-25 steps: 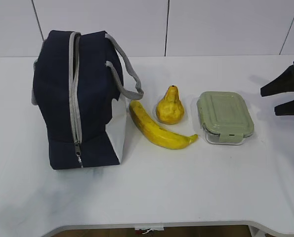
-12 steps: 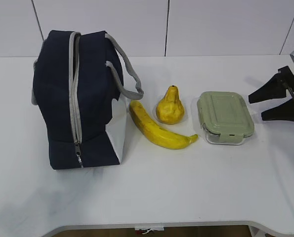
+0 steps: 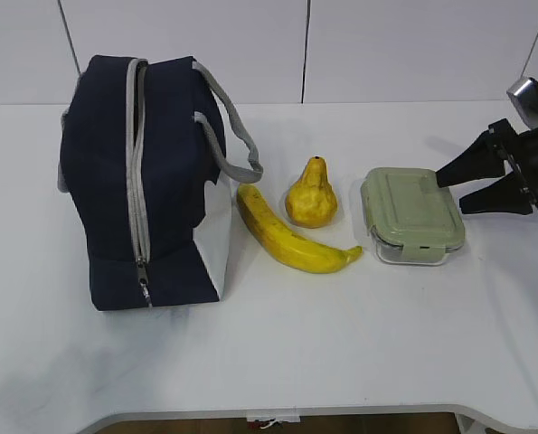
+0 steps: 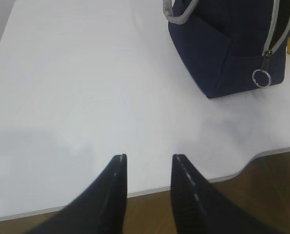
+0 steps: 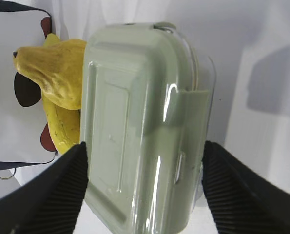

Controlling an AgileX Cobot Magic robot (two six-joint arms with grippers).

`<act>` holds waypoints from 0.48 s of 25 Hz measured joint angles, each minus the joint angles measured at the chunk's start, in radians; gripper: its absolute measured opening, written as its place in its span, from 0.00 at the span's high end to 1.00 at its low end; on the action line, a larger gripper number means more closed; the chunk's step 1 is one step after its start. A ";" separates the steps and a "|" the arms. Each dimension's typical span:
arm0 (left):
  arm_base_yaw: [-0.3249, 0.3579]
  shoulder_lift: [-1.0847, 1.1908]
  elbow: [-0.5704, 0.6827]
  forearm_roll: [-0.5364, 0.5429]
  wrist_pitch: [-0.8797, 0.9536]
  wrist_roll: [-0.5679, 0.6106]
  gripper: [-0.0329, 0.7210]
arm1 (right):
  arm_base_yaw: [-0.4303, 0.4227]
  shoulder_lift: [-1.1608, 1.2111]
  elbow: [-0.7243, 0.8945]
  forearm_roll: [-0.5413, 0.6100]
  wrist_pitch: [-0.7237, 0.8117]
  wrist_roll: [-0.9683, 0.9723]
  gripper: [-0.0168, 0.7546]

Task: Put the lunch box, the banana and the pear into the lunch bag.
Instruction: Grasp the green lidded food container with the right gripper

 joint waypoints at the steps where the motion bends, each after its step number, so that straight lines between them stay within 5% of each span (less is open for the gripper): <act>1: 0.000 0.000 0.000 0.000 0.000 0.000 0.65 | 0.002 0.000 0.000 0.000 0.000 -0.004 0.23; 12: 0.000 0.000 0.000 0.002 0.000 0.000 0.65 | 0.004 0.000 0.000 0.000 0.000 -0.020 0.23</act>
